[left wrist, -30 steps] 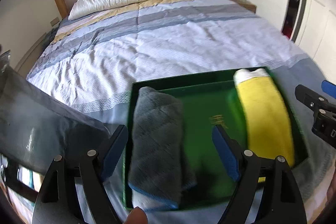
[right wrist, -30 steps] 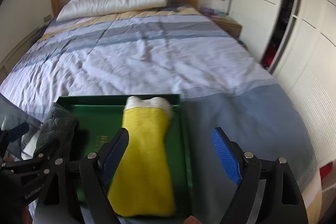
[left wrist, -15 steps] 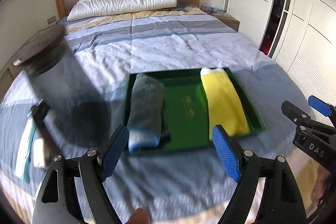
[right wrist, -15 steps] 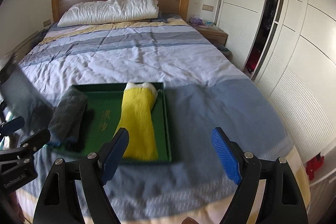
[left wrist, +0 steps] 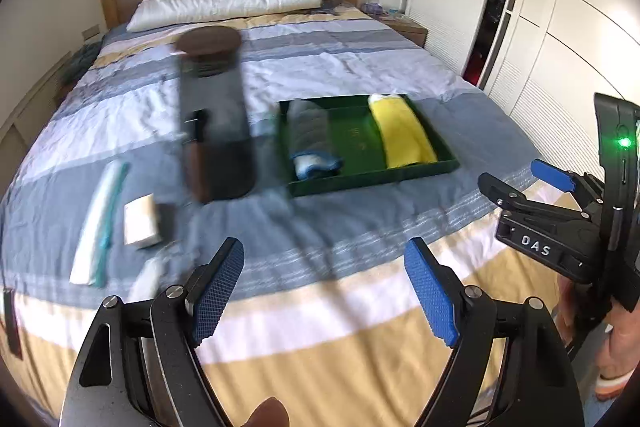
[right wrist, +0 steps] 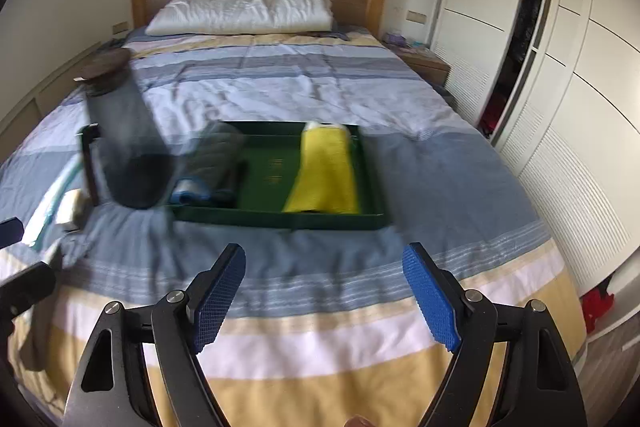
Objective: Organize soft objects
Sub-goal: 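Withdraw both tools from the tray and move toward the zip bag and eye mask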
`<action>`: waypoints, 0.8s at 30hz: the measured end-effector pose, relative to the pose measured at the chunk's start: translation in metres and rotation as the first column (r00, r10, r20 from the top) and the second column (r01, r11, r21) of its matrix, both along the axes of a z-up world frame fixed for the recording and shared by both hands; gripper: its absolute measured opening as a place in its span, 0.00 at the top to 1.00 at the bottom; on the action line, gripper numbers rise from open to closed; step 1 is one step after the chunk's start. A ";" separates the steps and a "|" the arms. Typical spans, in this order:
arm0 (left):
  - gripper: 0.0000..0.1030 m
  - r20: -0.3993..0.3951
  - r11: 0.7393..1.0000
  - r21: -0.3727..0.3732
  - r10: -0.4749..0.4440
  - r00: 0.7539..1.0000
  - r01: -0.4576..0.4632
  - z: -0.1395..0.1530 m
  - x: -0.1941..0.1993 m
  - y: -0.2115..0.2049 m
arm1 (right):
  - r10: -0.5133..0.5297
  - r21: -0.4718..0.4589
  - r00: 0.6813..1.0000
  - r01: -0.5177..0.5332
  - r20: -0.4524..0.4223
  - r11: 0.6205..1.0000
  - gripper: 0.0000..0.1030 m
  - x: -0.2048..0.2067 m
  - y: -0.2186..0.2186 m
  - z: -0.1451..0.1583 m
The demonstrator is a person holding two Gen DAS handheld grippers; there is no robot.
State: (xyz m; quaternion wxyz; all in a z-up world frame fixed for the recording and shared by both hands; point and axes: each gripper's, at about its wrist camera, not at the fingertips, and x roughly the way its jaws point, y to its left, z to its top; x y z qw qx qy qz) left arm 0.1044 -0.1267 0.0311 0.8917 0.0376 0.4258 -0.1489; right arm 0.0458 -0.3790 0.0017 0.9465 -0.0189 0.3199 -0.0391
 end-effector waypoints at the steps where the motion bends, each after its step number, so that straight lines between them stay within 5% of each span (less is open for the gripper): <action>1: 0.24 0.000 1.000 -0.002 0.010 1.000 -0.010 0.004 -0.004 0.018 | 0.023 0.012 1.000 -0.023 -0.001 1.000 0.21 -0.006 0.010 0.002; 8: 0.24 0.013 0.987 0.043 0.155 0.988 -0.155 0.013 -0.021 0.149 | 0.153 0.035 0.988 -0.153 0.010 0.988 0.21 -0.045 0.084 0.010; 14: 0.24 0.035 0.939 0.105 0.327 0.944 -0.329 0.006 -0.021 0.251 | 0.266 0.056 0.964 -0.265 -0.020 0.963 0.21 -0.056 0.141 0.000; 24: 0.24 -0.020 0.900 0.131 0.422 0.906 -0.416 -0.033 0.000 0.330 | 0.410 0.027 0.903 -0.410 -0.126 0.912 0.21 -0.038 0.232 -0.032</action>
